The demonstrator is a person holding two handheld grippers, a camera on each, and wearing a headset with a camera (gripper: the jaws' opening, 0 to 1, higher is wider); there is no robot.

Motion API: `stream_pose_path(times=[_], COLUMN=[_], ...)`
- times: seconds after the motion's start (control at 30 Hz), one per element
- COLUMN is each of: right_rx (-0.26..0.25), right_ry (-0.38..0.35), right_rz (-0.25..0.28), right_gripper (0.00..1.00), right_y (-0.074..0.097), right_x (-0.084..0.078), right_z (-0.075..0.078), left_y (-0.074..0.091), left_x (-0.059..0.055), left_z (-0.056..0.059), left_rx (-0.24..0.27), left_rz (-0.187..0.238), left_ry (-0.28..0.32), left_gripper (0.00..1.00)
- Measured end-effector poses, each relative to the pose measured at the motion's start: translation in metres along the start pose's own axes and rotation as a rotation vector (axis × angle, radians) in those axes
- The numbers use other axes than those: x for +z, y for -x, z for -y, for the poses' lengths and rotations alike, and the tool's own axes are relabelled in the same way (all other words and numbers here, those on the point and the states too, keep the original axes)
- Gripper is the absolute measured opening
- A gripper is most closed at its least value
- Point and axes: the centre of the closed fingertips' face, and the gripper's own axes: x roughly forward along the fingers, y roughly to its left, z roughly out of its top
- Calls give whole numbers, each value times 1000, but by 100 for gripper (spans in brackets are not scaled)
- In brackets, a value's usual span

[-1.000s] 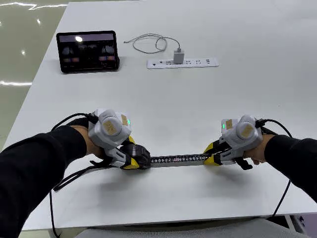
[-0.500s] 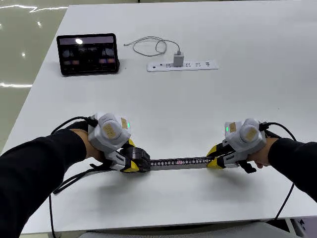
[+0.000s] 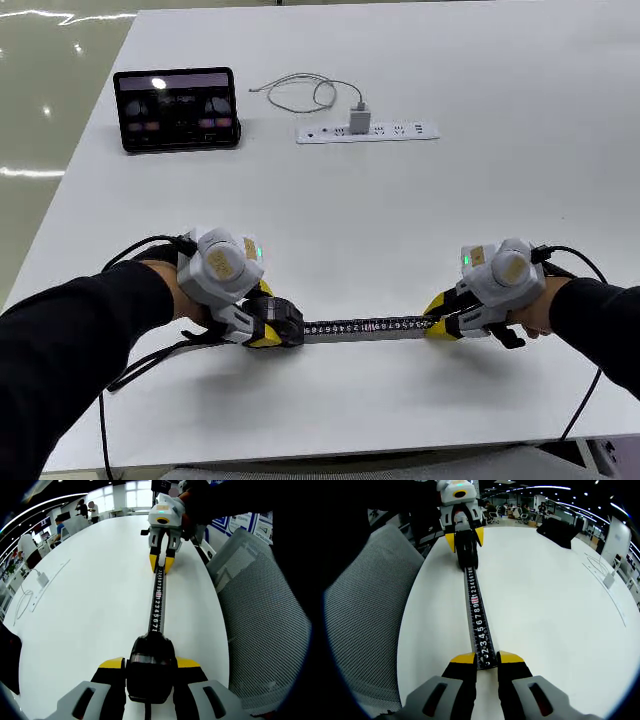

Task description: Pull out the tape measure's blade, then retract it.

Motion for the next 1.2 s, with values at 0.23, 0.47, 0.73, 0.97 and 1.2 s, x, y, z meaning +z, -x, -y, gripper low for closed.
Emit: stream_pose_path(times=[0.23, 0.47, 0.73, 0.97, 1.2], right_rx=[-3, -4, -9, -13, -14], right_ry=[-3, -3, -7, -13, -14], right_rz=[-7, -12, -16, -19, -24], right_gripper=[10, 10, 10, 10, 10], right_y=[4, 5, 9, 12, 17], right_x=[-1, -4, -9, -13, -15], right_z=[-1, 2, 3, 4, 3], left_y=[0, -1, -1, -1, 0], left_x=[0, 0, 0, 0, 0], left_z=[-1, -1, -1, -1, -1], left_rx=[1, 3, 5, 8, 9], left_rz=[0, 0, 1, 2, 2], left_ry=[1, 2, 5, 5, 6], left_gripper=[32, 32, 32, 32, 32])
